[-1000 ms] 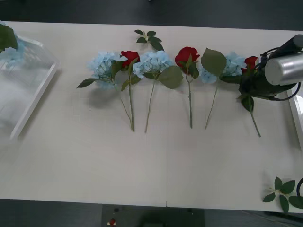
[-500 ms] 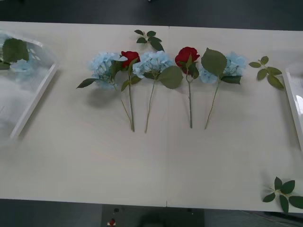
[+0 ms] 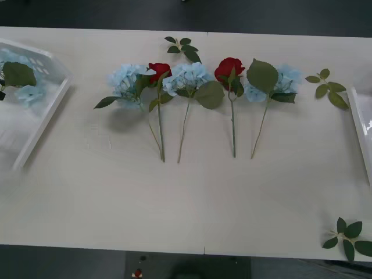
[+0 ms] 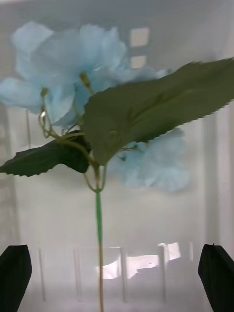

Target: Put the red flowers into the right box and the blue flowers into the left box

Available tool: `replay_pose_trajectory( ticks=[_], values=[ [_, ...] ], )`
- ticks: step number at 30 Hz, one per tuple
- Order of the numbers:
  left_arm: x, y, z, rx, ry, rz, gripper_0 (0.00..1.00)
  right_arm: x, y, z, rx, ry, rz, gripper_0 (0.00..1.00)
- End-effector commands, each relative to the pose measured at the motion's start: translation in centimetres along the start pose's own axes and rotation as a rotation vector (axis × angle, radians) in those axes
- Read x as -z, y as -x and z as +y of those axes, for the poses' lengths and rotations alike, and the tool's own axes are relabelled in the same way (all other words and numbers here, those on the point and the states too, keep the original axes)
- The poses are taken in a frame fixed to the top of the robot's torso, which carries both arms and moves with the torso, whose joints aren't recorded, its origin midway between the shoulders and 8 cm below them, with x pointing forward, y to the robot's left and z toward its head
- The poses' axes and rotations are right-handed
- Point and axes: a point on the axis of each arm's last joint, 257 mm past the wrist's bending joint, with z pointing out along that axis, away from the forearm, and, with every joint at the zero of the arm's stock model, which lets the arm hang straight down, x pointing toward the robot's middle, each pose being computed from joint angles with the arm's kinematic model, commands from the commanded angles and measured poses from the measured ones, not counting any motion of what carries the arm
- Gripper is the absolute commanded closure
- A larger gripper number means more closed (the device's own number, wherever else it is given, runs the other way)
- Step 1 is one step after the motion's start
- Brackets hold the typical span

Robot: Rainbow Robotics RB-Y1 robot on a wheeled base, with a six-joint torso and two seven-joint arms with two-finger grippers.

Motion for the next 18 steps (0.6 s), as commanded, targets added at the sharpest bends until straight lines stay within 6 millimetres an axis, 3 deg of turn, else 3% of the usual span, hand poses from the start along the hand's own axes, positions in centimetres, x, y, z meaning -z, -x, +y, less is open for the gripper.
replay_pose_trajectory(
  ticks=[1, 7, 11, 12, 13, 18],
  values=[
    [5.6, 1.2, 0.3, 0.027, -0.093, -0.043, 0.0, -0.4, 0.4, -2.9, 0.021, -0.059, -0.046, 1.0],
    [9.1, 4.4, -5.5, 0.129, -0.375, -0.172, 0.0, -2.3, -0.4, -2.2, 0.028, -0.067, -0.064, 1.0],
    [10.5, 6.7, -8.0, 0.192, -0.507, -0.278, 0.0, -2.7, -0.4, -1.6, 0.027, -0.059, -0.068, 0.71],
    [10.9, 7.3, -8.7, 0.208, -0.54, -0.309, 0.0, -2.7, -0.3, -1.4, 0.025, -0.056, -0.073, 0.56],
    [11.0, 7.7, -9.3, 0.213, -0.562, -0.327, 0.0, -2.7, -0.1, -1.3, 0.026, -0.054, -0.079, 0.48],
    [10.7, 8.1, -13.0, 0.212, -0.66, -0.364, 0.0, -2.7, 0.4, -0.1, 0.024, -0.021, -0.096, 0.34]
  ],
)
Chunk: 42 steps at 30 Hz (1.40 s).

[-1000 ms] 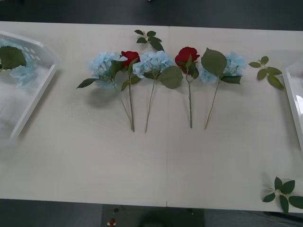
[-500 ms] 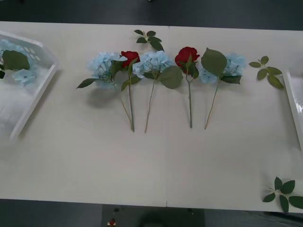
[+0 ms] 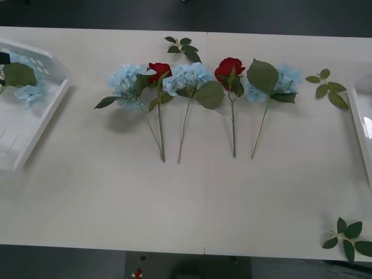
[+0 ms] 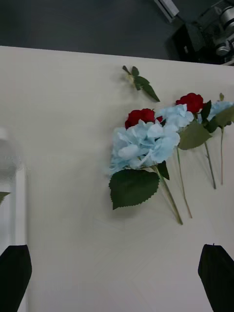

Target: Put the red flowers into the right box and the blue flowers into the left box

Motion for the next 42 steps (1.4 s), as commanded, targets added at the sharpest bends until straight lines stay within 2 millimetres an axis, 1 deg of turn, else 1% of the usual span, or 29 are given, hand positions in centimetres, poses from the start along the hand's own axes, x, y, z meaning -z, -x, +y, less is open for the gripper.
replay_pose_trajectory(
  ticks=[1, 3, 5, 6, 8, 9, 10, 12, 15, 16, 17, 18, 19, 20, 21, 23, 25, 26, 27, 28, 29, 31, 32, 33, 35, 38, 39, 40, 42],
  values=[
    [-1.0, -0.9, -2.2, -0.011, -0.068, -0.015, 0.0, 0.8, 1.7, 0.9, 0.014, 0.037, -0.036, 0.33],
    [-1.9, -1.9, -3.3, -0.01, -0.107, -0.007, 0.0, 0.9, 1.9, 1.3, 0.019, 0.046, -0.038, 0.33],
    [-3.0, -3.3, -4.9, -0.007, -0.157, 0.008, 0.0, 1.4, 2.3, 1.9, 0.026, 0.063, -0.037, 0.33],
    [-3.8, -4.2, -6.3, -0.005, -0.196, 0.011, 0.0, 2.1, 2.6, 2.4, 0.022, 0.091, -0.036, 0.33],
    [-4.7, -5.6, -7.8, -0.005, -0.233, 0.02, 0.0, 3.6, 3.5, 3.0, 0.023, 0.132, -0.039, 0.33],
    [-5.2, -6.2, -8.7, -0.006, -0.251, 0.02, 0.0, 4.8, 4.1, 3.3, 0.029, 0.158, -0.041, 0.33],
    [-5.5, -6.7, -9.2, -0.004, -0.26, 0.023, 0.0, 5.6, 4.4, 3.6, 0.033, 0.174, -0.042, 0.33],
    [-6.7, -8.1, -10.8, -0.012, -0.282, 0.025, 0.0, 8.1, 5.3, 4.7, 0.061, 0.228, -0.041, 0.33],
    [-7.9, -9.7, -12.1, -0.014, -0.291, 0.024, 0.0, 10.3, 5.6, 6.5, 0.053, 0.292, -0.029, 0.33],
    [-8.5, -10.4, -13.0, -0.018, -0.293, 0.016, 0.0, 11.8, 5.9, 7.9, 0.051, 0.336, -0.027, 0.33],
    [-8.8, -10.6, -13.3, -0.017, -0.295, 0.012, 0.0, 12.3, 6.0, 8.5, 0.051, 0.354, -0.027, 0.33],
    [-9.5, -11.1, -14.1, -0.015, -0.3, 0.003, 0.0, 13.6, 5.8, 10.6, 0.046, 0.413, -0.012, 0.33],
    [-9.8, -11.4, -14.4, -0.01, -0.305, -0.001, 0.0, 14.0, 5.6, 11.4, 0.043, 0.435, -0.003, 0.33],
    [-9.8, -11.4, -14.4, -0.01, -0.305, -0.001, 0.0, 14.0, 5.6, 11.4, 0.043, 0.435, -0.003, 0.33],
    [-10.5, -12.1, -15.2, 0.002, -0.317, -0.008, 0.0, 15.3, 4.8, 14.3, 0.038, 0.499, 0.021, 0.33],
    [-11.5, -12.8, -15.7, 0.007, -0.325, -0.013, 0.0, 16.0, 3.6, 17.5, 0.029, 0.558, 0.041, 0.33],
    [-12.3, -13.3, -15.8, 0.012, -0.322, -0.024, 0.0, 16.0, 2.5, 20.2, 0.026, 0.595, 0.043, 0.33],
    [-13.0, -13.7, -15.8, 0.012, -0.315, -0.029, 0.0, 15.8, 1.8, 22.1, 0.018, 0.618, 0.038, 0.33],
    [-13.5, -13.9, -15.8, 0.009, -0.308, -0.038, 0.0, 15.7, 1.2, 23.6, 0.007, 0.638, 0.031, 0.33],
    [-13.8, -13.9, -15.8, 0.005, -0.299, -0.046, 0.0, 15.7, 0.9, 24.5, 0.0, 0.651, 0.025, 0.33],
    [-14.5, -14.2, -15.6, 0.002, -0.272, -0.064, 0.0, 15.3, -0.3, 26.8, -0.034, 0.687, 0.023, 0.33],
    [-15.2, -14.2, -15.3, -0.018, -0.229, -0.087, 0.0, 14.8, -1.5, 29.0, -0.07, 0.721, 0.013, 0.33],
    [-15.6, -14.2, -15.2, -0.033, -0.203, -0.099, 0.0, 14.5, -2.2, 30.5, -0.079, 0.738, 0.005, 0.33],
    [-15.8, -14.3, -15.0, -0.038, -0.189, -0.104, 0.0, 14.3, -2.6, 31.0, -0.082, 0.739, 0.004, 0.33],
    [-16.5, -14.5, -14.7, -0.054, -0.15, -0.114, 0.0, 13.7, -3.5, 33.1, -0.111, 0.76, 0.009, 0.33],
    [-17.4, -14.0, -13.6, -0.055, -0.076, -0.162, 0.0, 13.0, -4.8, 36.4, -0.176, 0.803, 0.027, 0.33],
    [-17.4, -13.9, -13.3, -0.053, -0.062, -0.171, 0.0, 12.9, -5.0, 37.1, -0.187, 0.811, 0.031, 0.33],
    [-17.6, -13.7, -12.6, -0.036, -0.031, -0.192, 0.0, 12.7, -5.1, 38.2, -0.212, 0.823, 0.03, 0.33],
    [-17.7, -13.6, -12.0, -0.012, -0.01, -0.209, 0.0, 12.6, -5.1, 39.3, -0.237, 0.832, 0.03, 0.33]
  ],
)
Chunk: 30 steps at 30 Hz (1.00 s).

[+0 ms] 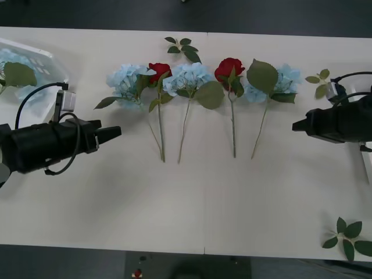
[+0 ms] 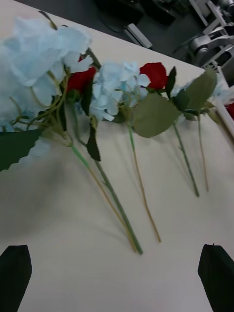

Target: Put the red flowers into the right box and the blue flowers into the left box

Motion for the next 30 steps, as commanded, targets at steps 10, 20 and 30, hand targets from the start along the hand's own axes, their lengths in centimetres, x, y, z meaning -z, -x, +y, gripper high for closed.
replay_pose_trajectory(
  ticks=[10, 20, 30],
  values=[
    [0.0, -0.3, 0.1, 0.399, 0.016, -0.04, 0.0, -4.4, 2.6, 3.3, -0.117, 0.029, -0.132, 0.33],
    [-2.2, -0.6, 1.0, 0.455, 0.086, -0.062, 0.0, -7.5, 4.5, 4.8, -0.107, 0.02, -0.159, 0.33],
    [-6.5, 1.5, 4.0, 0.444, 0.145, -0.108, 0.0, -8.7, 5.7, 6.9, -0.096, 0.054, -0.187, 0.33]
  ],
)
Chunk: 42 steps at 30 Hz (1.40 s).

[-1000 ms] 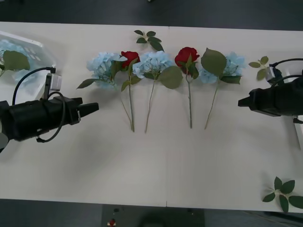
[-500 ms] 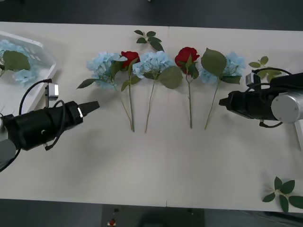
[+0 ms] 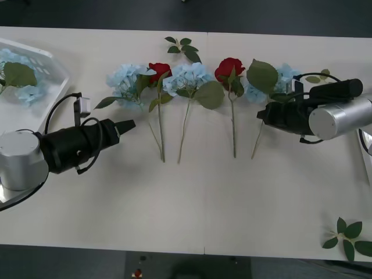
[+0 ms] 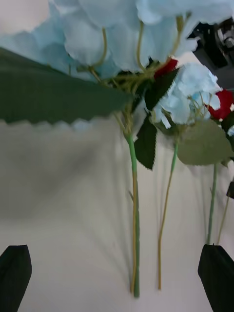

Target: Put the red flowers into the right box and the blue flowers into the left box

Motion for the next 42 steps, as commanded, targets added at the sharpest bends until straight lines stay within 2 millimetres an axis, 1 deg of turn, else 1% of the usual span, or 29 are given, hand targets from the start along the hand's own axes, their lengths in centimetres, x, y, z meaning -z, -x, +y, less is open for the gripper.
replay_pose_trajectory(
  ticks=[1, 5, 8, 11, 12, 15, 16, 17, 18, 19, 23, 24, 27, 30, 34, 35, 37, 38, 39, 41, 42],
  values=[
    [-1.7, 3.7, -0.4, 0.03, -0.003, -0.077, 0.0, 0.1, 1.5, 3.0, -0.051, 0.061, -0.027, 0.33],
    [-3.0, 4.9, -0.3, 0.033, 0.004, -0.1, 0.0, -0.1, 1.2, 3.8, -0.054, 0.073, -0.02, 0.33],
    [-4.3, 6.0, -0.2, 0.037, 0.014, -0.119, 0.0, -0.4, 0.5, 4.4, -0.043, 0.078, -0.006, 0.33],
    [-5.3, 6.2, 0.2, 0.024, 0.031, -0.116, 0.0, -0.7, 0.0, 4.7, -0.03, 0.077, 0.002, 0.33],
    [-5.8, 6.2, 0.4, 0.019, 0.04, -0.112, 0.0, -0.9, -0.4, 5.0, -0.029, 0.081, 0.008, 0.33],
    [-6.4, 6.2, 0.6, 0.012, 0.05, -0.108, 0.0, -1.2, -0.9, 5.2, -0.027, 0.081, 0.014, 0.33],
    [-6.6, 6.2, 0.4, 0.014, 0.048, -0.108, 0.0, -1.2, -0.8, 5.3, -0.026, 0.081, 0.013, 0.43],
    [-6.7, 6.3, 0.2, 0.012, 0.045, -0.109, 0.0, -1.3, -1.0, 5.3, -0.027, 0.081, 0.015, 0.58],
    [-6.8, 6.4, 0.0, 0.011, 0.042, -0.11, 0.0, -1.3, -0.9, 5.4, -0.025, 0.083, 0.013, 0.94],
    [-6.9, 6.3, -0.2, 0.012, 0.037, -0.109, 0.0, -1.4, -0.9, 5.5, -0.025, 0.085, 0.013, 1.0],
    [-7.8, 5.3, -1.5, 0.003, 0.019, -0.089, 0.0, -1.6, -0.9, 5.5, -0.022, 0.084, 0.006, 1.0],
    [-7.9, 5.3, -1.8, -0.002, 0.015, -0.087, 0.0, -1.7, -1.1, 5.5, -0.024, 0.083, 0.008, 1.0],
    [-8.6, 4.6, -3.0, 0.001, -0.006, -0.075, 0.0, -2.2, -0.6, 5.4, -0.029, 0.085, -0.012, 1.0],
    [-8.8, 4.3, -3.5, 0.001, -0.015, -0.072, 0.0, -2.5, -0.3, 5.4, -0.032, 0.08, -0.021, 1.0],
    [-9.0, 3.8, -3.5, -0.001, -0.016, -0.065, 0.0, -2.6, 0.8, 5.8, -0.017, 0.077, -0.036, 1.0],
    [-9.1, 3.5, -3.6, -0.002, -0.018, -0.061, 0.0, -2.3, 1.5, 5.8, -0.01, 0.076, -0.045, 1.0],
    [-9.2, 3.2, -3.8, -0.001, -0.021, -0.056, 0.0, -1.3, 3.8, 5.9, 0.0, 0.08, -0.078, 1.0],
    [-9.3, 3.2, -3.9, -0.002, -0.023, -0.057, 0.0, -0.2, 5.6, 6.2, 0.015, 0.085, -0.105, 1.0],
    [-9.3, 3.2, -3.9, -0.002, -0.022, -0.058, 0.0, 0.2, 6.2, 6.3, 0.022, 0.087, -0.111, 1.0],
    [-9.4, 3.6, -4.0, -0.007, -0.018, -0.069, 0.0, 2.8, 9.2, 6.2, 0.065, 0.067, -0.129, 1.0],
    [-9.3, 3.7, -3.9, -0.012, -0.015, -0.072, 0.06, 3.5, 9.8, 6.1, 0.078, 0.057, -0.127, 1.0]
  ],
)
